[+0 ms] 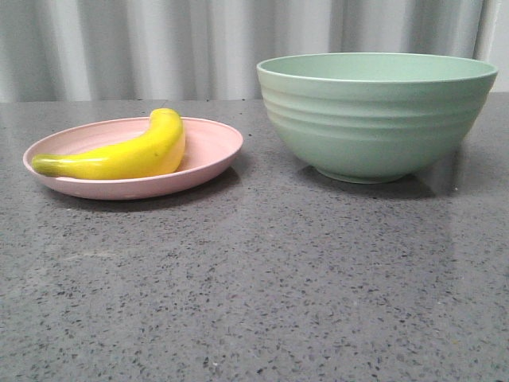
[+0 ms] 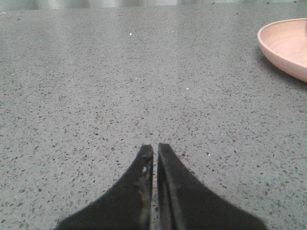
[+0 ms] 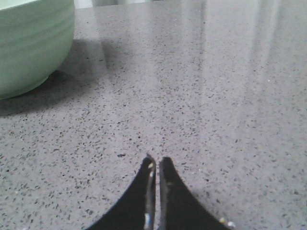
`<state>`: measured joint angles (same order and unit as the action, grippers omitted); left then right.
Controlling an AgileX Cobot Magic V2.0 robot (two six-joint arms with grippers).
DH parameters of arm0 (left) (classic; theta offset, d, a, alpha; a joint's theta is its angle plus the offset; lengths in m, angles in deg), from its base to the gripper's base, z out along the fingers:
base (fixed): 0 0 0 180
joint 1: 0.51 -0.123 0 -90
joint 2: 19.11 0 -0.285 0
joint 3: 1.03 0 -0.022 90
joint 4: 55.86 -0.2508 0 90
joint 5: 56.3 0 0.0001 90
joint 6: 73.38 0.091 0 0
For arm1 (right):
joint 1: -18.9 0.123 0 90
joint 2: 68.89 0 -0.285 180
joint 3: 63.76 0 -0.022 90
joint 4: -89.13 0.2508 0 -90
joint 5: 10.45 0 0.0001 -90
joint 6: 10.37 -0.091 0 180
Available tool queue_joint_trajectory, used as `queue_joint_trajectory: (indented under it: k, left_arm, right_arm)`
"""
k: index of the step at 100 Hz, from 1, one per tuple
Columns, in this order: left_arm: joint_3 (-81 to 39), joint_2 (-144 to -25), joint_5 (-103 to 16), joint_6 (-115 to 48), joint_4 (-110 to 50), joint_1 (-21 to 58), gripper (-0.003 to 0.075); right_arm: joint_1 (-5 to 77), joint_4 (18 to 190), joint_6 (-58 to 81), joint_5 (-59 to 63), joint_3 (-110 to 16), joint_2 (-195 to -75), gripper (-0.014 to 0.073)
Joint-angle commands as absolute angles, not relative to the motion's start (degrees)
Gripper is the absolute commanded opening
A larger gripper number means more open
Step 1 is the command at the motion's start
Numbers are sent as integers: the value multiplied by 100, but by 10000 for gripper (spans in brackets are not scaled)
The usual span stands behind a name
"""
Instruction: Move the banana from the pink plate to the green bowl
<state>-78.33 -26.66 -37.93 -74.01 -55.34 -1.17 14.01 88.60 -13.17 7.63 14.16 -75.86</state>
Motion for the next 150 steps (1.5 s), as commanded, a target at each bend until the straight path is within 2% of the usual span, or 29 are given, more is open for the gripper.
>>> queue_joint_trajectory:
  k: [1, 88, 125, 150]
  left_arm:
    - [-7984, -2478, -4015, -7410, -5484, -111, -19]
    - [-7984, -2478, -4029, -7410, -5484, -111, -19]
    - [-7984, -2478, -4411, -7410, -5508, -111, -19]
    - [-7984, -2478, -5157, -7410, -5508, -111, -18]
  right_arm:
    - [1367, 8777, -1280, 624, 1571, -7503, -80]
    - [1367, 8777, -1280, 624, 1571, -7503, -80]
    - [1367, 8830, -1280, -408, 1571, -7503, -80]
    - [1367, 9004, -1290, -474, 1571, -7503, -79]
